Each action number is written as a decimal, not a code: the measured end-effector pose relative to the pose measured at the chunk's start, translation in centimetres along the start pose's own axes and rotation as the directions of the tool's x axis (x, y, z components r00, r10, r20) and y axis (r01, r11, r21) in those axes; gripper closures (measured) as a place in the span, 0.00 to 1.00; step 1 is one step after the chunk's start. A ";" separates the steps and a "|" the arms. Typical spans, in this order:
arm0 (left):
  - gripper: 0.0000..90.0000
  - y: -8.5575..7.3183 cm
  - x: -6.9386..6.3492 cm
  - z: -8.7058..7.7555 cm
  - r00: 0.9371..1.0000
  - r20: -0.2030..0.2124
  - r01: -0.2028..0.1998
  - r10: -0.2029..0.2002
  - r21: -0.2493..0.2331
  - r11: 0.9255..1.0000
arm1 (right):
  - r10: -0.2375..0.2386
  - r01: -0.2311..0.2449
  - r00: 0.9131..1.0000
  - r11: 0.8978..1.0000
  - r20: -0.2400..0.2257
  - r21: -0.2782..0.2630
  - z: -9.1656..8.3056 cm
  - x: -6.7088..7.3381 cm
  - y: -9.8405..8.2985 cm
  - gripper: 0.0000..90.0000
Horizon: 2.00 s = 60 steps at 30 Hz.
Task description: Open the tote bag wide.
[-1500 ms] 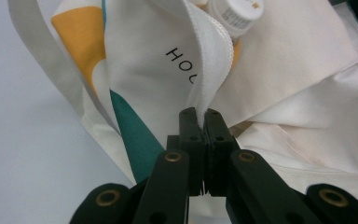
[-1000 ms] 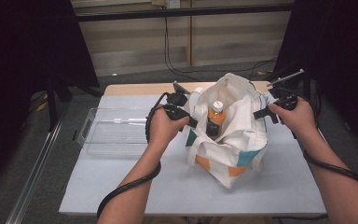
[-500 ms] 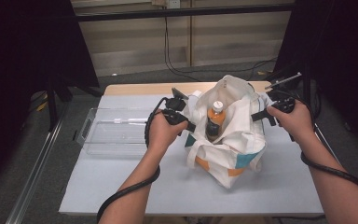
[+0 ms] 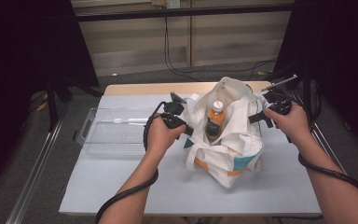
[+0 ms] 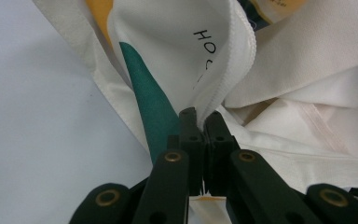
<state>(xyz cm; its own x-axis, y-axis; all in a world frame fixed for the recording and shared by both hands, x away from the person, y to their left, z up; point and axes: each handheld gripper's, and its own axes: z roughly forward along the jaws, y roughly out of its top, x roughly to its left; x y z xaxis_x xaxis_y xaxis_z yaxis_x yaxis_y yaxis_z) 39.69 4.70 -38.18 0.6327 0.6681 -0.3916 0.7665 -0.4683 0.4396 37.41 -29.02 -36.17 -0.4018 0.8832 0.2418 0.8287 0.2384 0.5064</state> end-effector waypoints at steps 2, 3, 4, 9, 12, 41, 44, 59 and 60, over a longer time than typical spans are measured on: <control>0.98 -0.2 0.0 0.2 1.000 0.000 0.001 -0.001 -0.001 1.000 | 0.003 -0.003 1.000 1.000 -0.001 -0.001 0.1 0.0 0.0 0.88; 0.98 -0.2 0.1 0.2 1.000 0.001 -0.002 0.002 0.001 1.000 | 0.004 -0.004 1.000 1.000 -0.002 0.000 0.2 0.0 -0.1 0.88; 0.98 -0.3 0.1 0.3 1.000 -0.001 0.000 0.000 0.000 1.000 | 0.004 -0.004 1.000 1.000 -0.004 -0.002 0.3 -0.1 -0.1 0.88; 0.98 -0.4 0.1 0.4 1.000 0.001 -0.002 0.002 -0.007 1.000 | 0.009 -0.009 1.000 1.000 -0.004 -0.006 0.5 -0.1 -0.3 0.88; 0.98 -0.5 0.1 0.4 1.000 0.003 -0.004 0.004 -0.009 1.000 | 0.017 -0.017 1.000 1.000 -0.003 -0.011 0.7 -0.1 -0.5 0.88; 0.98 -2.4 0.9 2.7 1.000 0.008 0.005 -0.005 -0.005 1.000 | 0.066 -0.067 0.997 0.998 -0.033 -0.022 3.7 -1.6 -3.3 0.88; 0.98 -2.6 1.0 2.9 1.000 0.015 0.004 -0.003 -0.011 1.000 | 0.065 -0.066 0.997 0.998 -0.033 -0.025 4.1 -1.8 -3.6 0.88; 0.98 -2.3 0.7 2.6 1.000 0.014 -0.008 0.008 -0.026 1.000 | 0.018 -0.016 1.000 0.997 0.023 -0.076 2.0 -2.4 -3.0 0.68; 0.98 -2.3 0.7 2.5 1.000 0.011 -0.016 0.016 -0.021 1.000 | 0.012 -0.009 0.999 0.996 0.035 -0.086 1.7 -2.4 -2.9 0.66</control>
<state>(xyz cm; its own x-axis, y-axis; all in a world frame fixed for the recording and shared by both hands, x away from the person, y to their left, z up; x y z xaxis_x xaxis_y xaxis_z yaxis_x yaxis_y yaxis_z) 38.67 4.80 -41.44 0.6460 0.6542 -0.3932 0.7539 -0.4662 0.4629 36.65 -31.15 -39.57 -0.3778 0.8997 0.2188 0.7956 0.1946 0.5737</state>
